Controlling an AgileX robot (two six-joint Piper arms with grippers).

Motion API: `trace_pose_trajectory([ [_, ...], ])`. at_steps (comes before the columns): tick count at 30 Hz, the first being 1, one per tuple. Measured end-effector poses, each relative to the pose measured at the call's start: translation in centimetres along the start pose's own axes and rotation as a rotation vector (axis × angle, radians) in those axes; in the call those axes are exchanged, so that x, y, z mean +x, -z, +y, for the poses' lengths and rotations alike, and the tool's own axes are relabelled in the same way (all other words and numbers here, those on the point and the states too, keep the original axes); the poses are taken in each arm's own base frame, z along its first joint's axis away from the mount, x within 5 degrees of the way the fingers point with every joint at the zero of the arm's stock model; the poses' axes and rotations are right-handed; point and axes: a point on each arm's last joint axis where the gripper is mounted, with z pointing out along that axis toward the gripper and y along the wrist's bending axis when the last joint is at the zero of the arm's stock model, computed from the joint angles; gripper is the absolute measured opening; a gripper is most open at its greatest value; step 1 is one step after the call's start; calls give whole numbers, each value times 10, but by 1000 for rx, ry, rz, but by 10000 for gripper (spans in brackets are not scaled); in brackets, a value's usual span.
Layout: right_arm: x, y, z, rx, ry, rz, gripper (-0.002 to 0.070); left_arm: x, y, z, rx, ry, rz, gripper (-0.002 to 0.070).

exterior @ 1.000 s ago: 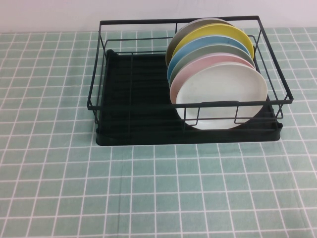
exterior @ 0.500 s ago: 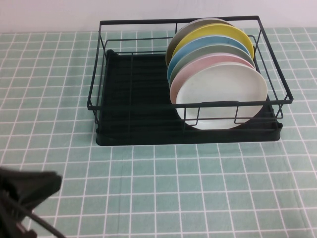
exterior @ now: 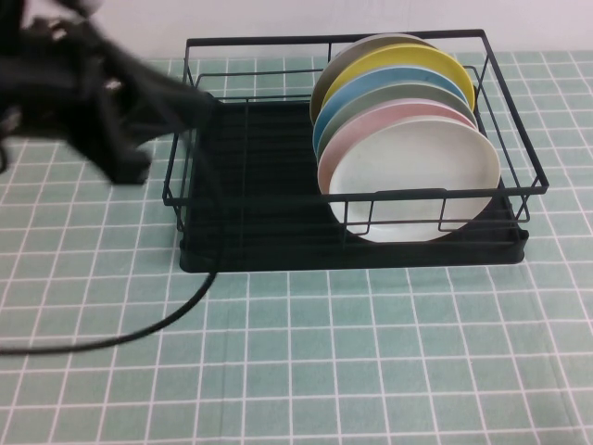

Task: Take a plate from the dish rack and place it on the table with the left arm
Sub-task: Grasp the plate from the shelf

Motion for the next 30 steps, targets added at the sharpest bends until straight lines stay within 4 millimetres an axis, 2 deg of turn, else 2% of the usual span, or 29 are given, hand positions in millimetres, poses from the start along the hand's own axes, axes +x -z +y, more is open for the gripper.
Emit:
trace_pose_trajectory([
  [6, 0, 0, 0, 0, 0, 0, -18, -26, -53, 16, 23, -78, 18, -4],
  [13, 0, 0, 0, 0, 0, 0, -18, -25, -123, 40, 65, -5, 69, 3],
  [16, 0, 0, 0, 0, 0, 0, -18, -21, -152, 42, 94, -22, 109, 57],
  [20, 0, 0, 0, 0, 0, 0, -18, -16, -186, 32, 120, -137, 198, 191],
  [24, 0, 0, 0, 0, 0, 0, -18, -16, -210, 17, 118, -248, 252, 284],
  [30, 0, 0, 0, 0, 0, 0, -18, -22, -220, 12, 62, -261, 209, 306],
])
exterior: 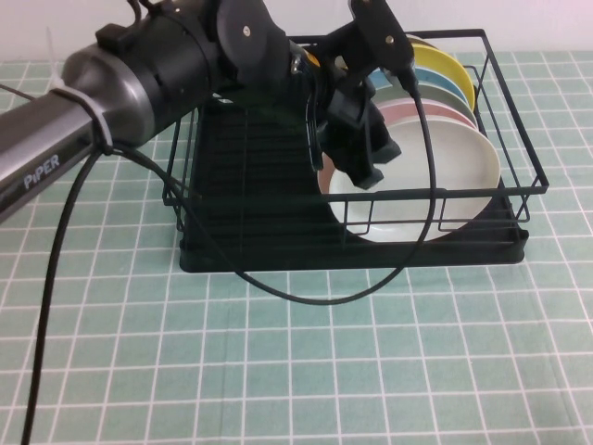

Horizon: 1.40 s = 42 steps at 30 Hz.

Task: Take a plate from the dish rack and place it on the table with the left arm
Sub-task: Grasp the plate from the shelf

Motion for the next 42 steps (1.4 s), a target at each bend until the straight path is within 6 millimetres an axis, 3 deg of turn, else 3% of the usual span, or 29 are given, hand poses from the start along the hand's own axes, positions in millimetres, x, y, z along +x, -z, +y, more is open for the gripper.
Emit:
trace_pose_trajectory([
  [8, 0, 0, 0, 0, 0, 0, -18, -1, -2, 4, -41, -5, -15, 309],
  [24, 0, 0, 0, 0, 0, 0, -18, 15, -38, 7, -61, 25, 2, 302],
  [27, 0, 0, 0, 0, 0, 0, -18, 17, -42, 7, -64, 58, 3, 225],
  [30, 0, 0, 0, 0, 0, 0, -18, 17, -42, 9, -79, 68, -4, 85],
  [32, 0, 0, 0, 0, 0, 0, -18, 17, -42, 9, -81, 63, -1, 70],
  [37, 0, 0, 0, 0, 0, 0, -18, 9, -27, 11, -104, 37, -13, 69],
  [42, 0, 0, 0, 0, 0, 0, -18, -16, 26, 13, -169, 16, -90, 68],
])
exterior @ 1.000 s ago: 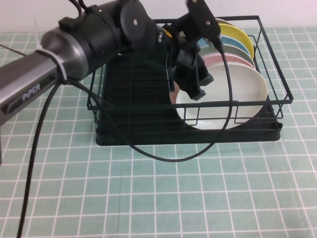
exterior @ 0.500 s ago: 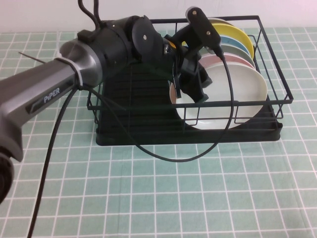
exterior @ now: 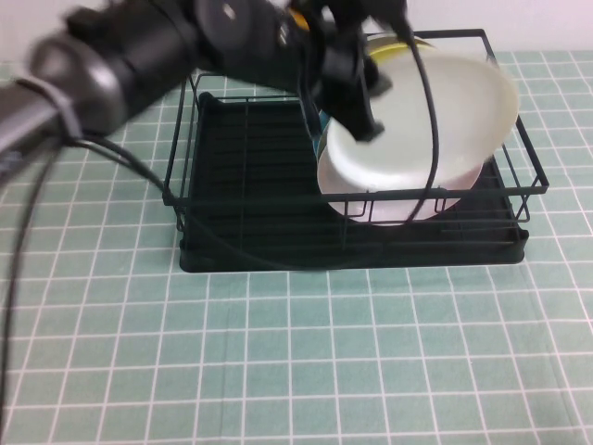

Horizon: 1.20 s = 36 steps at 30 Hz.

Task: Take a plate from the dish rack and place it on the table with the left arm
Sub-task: Grasp the plate from the shelf, then place the plate from the table

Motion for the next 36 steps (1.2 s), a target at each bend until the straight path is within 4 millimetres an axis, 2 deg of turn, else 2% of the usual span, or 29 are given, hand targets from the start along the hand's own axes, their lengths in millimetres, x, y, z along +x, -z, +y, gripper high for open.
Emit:
trace_pose_trajectory([
  [4, 0, 0, 0, 0, 0, 0, -18, -30, 63, 5, -52, 28, -86, 67],
  [7, 0, 0, 0, 0, 0, 0, -18, -42, 110, 4, -51, 86, -113, 67],
  [10, 0, 0, 0, 0, 0, 0, -18, -38, 144, 5, -6, 222, -85, 67],
  [13, 0, 0, 0, 0, 0, 0, -18, -17, 158, 7, 57, 377, -40, 67],
  [15, 0, 0, 0, 0, 0, 0, -18, 2, 156, -1, 108, 467, -9, 67],
  [19, 0, 0, 0, 0, 0, 0, -18, 49, 137, -39, 198, 651, 54, 67],
  [22, 0, 0, 0, 0, 0, 0, -18, 90, 118, -71, 207, 829, 79, 67],
  [26, 0, 0, 0, -1, -2, 0, -18, 131, 96, -98, 172, 1019, 76, 67],
  [30, 0, 0, 0, -1, -2, 0, -18, 155, 78, -111, 167, 1092, 119, 67],
  [36, 0, 0, 0, -1, -4, 0, -18, 177, 50, -117, 180, 1133, 200, 67],
])
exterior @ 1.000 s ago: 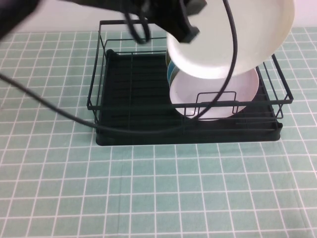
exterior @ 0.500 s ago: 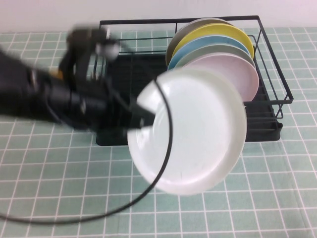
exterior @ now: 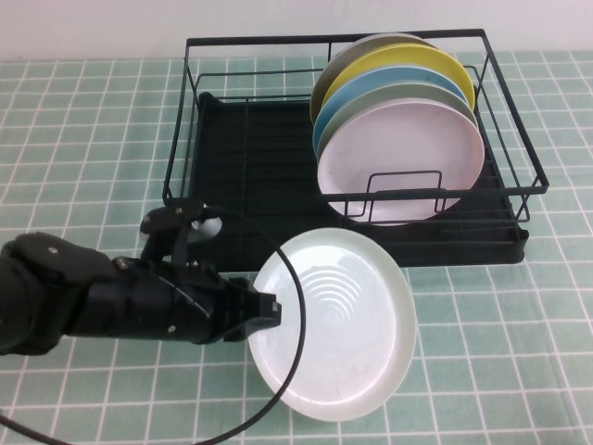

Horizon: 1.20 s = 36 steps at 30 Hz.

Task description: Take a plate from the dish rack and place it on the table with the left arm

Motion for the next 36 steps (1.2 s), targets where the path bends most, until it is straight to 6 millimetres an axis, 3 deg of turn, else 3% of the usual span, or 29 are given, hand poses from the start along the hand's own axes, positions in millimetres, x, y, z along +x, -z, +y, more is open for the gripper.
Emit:
trace_pose_trajectory([
  [4, 0, 0, 0, 0, 0, 0, -18, 4, -13, 8, -9, -10, 32, 105],
  [6, 0, 0, 0, 0, 0, 0, -18, 5, -16, 10, -11, -14, 42, 179],
  [11, 0, 0, 0, 0, 0, 0, -18, 5, -17, 12, -28, -23, 37, 454],
  [15, 0, 0, 0, 0, 0, 0, -18, 4, -16, 17, -86, -76, 33, 519],
  [18, 0, 0, 0, 0, 0, 0, -18, 0, -7, 19, -162, -123, 9, 484],
  [21, 0, 0, 0, 0, 0, 0, -18, -5, 12, 15, -229, -200, -36, 378],
  [26, 0, 0, 0, 0, 0, 0, -18, -9, 55, -2, -302, -396, -83, 81],
  [30, 0, 0, 0, 0, 0, 0, -18, -1, 93, -15, -345, -442, -180, 18],
  [36, 0, 0, 0, 0, 0, 0, -18, 35, 148, -33, -359, -466, -381, 2],
])
